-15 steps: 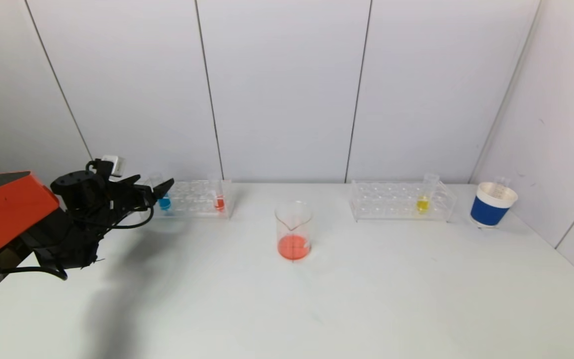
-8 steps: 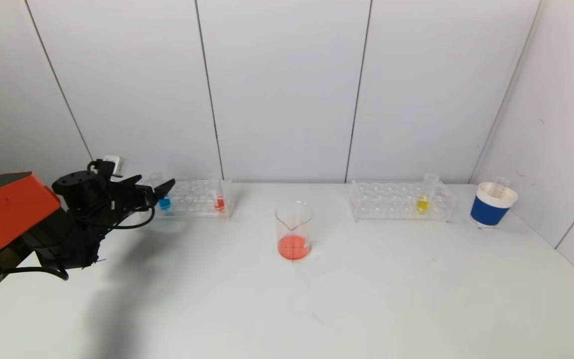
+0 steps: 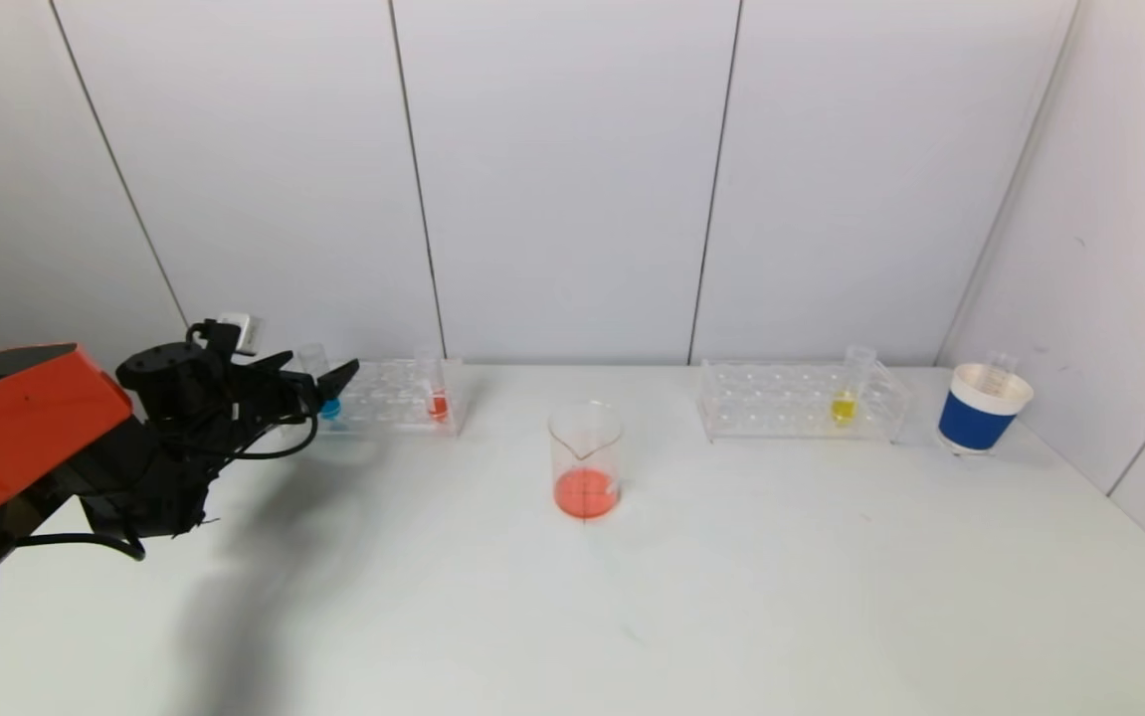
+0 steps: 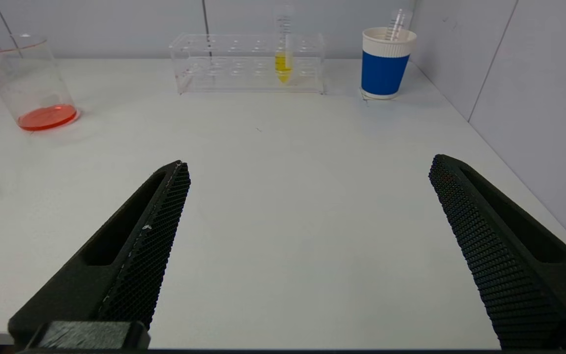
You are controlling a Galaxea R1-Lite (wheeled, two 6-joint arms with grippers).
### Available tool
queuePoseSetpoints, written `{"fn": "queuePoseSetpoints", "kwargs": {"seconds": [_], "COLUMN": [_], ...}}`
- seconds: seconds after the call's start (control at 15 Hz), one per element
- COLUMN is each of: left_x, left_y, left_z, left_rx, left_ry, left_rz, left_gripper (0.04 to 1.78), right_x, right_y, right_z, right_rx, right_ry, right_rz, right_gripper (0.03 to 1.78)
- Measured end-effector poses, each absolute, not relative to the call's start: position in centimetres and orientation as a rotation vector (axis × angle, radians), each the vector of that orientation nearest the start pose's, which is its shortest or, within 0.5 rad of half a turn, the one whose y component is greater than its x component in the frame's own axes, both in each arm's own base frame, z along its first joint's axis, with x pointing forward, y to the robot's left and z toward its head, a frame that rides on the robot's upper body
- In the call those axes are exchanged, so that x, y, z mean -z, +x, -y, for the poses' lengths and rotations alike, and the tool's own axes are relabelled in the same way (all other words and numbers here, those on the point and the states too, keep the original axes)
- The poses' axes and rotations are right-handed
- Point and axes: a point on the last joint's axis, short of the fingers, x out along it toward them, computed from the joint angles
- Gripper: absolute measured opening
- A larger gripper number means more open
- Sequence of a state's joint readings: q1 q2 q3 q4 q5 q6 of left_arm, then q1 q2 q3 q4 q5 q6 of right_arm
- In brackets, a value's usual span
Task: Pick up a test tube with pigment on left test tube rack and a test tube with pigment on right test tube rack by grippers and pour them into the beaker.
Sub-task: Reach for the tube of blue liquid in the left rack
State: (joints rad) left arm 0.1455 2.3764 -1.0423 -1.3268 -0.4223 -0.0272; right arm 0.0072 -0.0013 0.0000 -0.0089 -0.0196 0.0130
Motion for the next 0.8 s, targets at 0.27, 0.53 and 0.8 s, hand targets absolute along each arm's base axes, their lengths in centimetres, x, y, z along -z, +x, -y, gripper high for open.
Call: {"fn": "queuePoseSetpoints", "kwargs": {"seconds": [0.27, 0.53, 0.8], "left_x": [-5.40, -5.38, -5.40], "left_y": [42.85, 42.88, 42.92], "left_z": [-5.14, -5.00, -4.79], "left_rx": [0.281, 0.285, 0.290], "left_ry": [-0.029, -0.028, -0.029], "left_rz": [-0.013, -0.012, -0.012], "left_gripper": [1.76, 1.76, 1.76], "right_x": [-7.64, -7.64, -7.63], "right_y": [-2.29, -2.29, -2.29], "right_z": [0.06, 0.06, 0.06], "right_rx": [0.012, 0.012, 0.012], "right_ry": [0.013, 0.013, 0.013], "right_rz": [0.010, 0.010, 0.010], "right_gripper": [1.77, 1.77, 1.77]}}
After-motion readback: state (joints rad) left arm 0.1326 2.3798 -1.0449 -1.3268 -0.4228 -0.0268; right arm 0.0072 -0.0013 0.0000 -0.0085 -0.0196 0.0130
